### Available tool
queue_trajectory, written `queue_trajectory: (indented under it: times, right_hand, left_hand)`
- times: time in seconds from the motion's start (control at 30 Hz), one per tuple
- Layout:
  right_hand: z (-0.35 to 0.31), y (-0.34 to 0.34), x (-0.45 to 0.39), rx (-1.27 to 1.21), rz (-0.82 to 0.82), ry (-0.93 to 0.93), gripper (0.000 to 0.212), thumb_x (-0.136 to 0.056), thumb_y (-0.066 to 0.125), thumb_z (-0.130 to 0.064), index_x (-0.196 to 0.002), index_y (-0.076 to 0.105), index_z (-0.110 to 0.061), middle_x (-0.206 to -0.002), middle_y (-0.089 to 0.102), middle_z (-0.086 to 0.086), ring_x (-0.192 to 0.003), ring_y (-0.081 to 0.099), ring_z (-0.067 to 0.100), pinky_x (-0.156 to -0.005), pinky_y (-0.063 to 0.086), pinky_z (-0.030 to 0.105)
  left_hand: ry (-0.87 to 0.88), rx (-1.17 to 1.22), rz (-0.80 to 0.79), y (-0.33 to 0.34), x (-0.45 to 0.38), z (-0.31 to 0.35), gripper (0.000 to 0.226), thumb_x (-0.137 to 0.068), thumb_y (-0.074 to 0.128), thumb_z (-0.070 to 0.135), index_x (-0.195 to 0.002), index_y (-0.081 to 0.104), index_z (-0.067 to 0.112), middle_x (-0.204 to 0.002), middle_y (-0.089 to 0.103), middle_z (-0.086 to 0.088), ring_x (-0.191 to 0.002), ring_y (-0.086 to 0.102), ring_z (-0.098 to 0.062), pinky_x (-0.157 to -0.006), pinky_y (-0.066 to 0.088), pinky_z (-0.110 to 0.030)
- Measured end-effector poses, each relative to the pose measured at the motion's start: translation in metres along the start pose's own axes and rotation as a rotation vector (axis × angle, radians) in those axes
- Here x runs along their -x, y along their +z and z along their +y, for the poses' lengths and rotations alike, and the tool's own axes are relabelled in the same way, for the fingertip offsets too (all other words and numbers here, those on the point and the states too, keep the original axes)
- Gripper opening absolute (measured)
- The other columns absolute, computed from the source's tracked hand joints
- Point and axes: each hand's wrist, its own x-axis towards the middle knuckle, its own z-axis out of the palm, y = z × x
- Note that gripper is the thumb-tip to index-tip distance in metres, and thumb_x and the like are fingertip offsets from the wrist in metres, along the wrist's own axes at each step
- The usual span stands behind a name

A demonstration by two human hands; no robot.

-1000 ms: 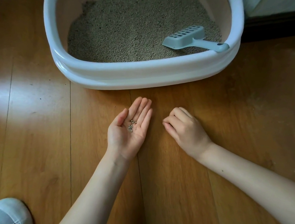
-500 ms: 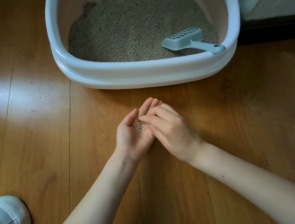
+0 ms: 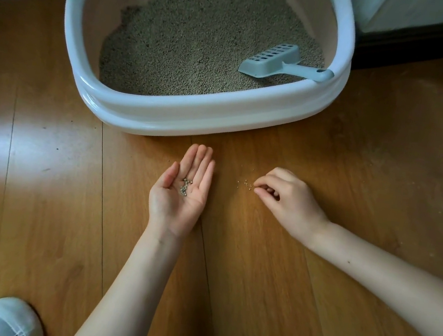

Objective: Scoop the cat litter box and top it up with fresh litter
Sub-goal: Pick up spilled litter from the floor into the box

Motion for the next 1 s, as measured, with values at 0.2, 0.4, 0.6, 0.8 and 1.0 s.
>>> queue_trajectory:
  times: [0.2,0.4,0.6,0.8,1.0]
  right_hand:
    - [-0.008,0.016,-0.01,0.023,0.048,-0.034,0.009,-0.087,0.066,-0.006,-0.094,0.071,-0.006,-0.089,0.065,0.003,-0.086,0.057,0.009,-0.077,0.04,0.008]
    - [-0.013,0.018,-0.016,-0.022,0.049,-0.034,0.01,-0.089,0.064,-0.006,-0.096,0.071,-0.007,-0.091,0.064,0.002,-0.088,0.056,0.008,-0.076,0.039,0.005]
    - [-0.011,0.016,-0.013,0.043,0.097,-0.012,0.026,-0.09,0.06,-0.001,-0.115,0.067,-0.004,-0.1,0.063,0.005,-0.099,0.057,0.014,-0.086,0.04,0.011]
    - [-0.007,0.022,-0.015,0.033,0.046,-0.129,0.026,-0.086,0.068,-0.009,-0.111,0.069,-0.002,-0.094,0.062,0.005,-0.095,0.055,0.014,-0.086,0.043,0.016]
    - [-0.007,0.028,-0.02,0.007,0.077,-0.18,0.008,-0.085,0.068,-0.004,-0.093,0.07,-0.001,-0.086,0.061,0.007,-0.086,0.056,0.016,-0.081,0.045,0.017]
  left_hand:
    - [-0.006,-0.014,0.007,0.0,0.001,-0.001,0.047,-0.1,0.034,0.017,-0.102,0.071,-0.011,-0.12,0.066,-0.023,-0.101,0.069,-0.038,-0.096,0.046,-0.047]
    - [-0.008,-0.018,0.007,0.0,0.001,0.001,0.043,-0.096,0.037,0.016,-0.102,0.071,-0.01,-0.12,0.066,-0.023,-0.102,0.068,-0.037,-0.1,0.045,-0.046]
    - [-0.017,-0.019,0.008,-0.001,-0.001,0.002,0.044,-0.095,0.037,0.016,-0.101,0.072,-0.01,-0.118,0.067,-0.022,-0.1,0.069,-0.037,-0.096,0.046,-0.047]
    - [-0.012,-0.014,-0.005,0.0,0.0,0.001,0.041,-0.09,0.041,0.014,-0.101,0.072,-0.011,-0.117,0.067,-0.023,-0.099,0.069,-0.038,-0.094,0.046,-0.048]
    - [-0.019,-0.019,0.009,-0.001,-0.001,0.001,0.045,-0.097,0.036,0.017,-0.1,0.072,-0.01,-0.117,0.067,-0.023,-0.099,0.069,-0.037,-0.096,0.046,-0.047]
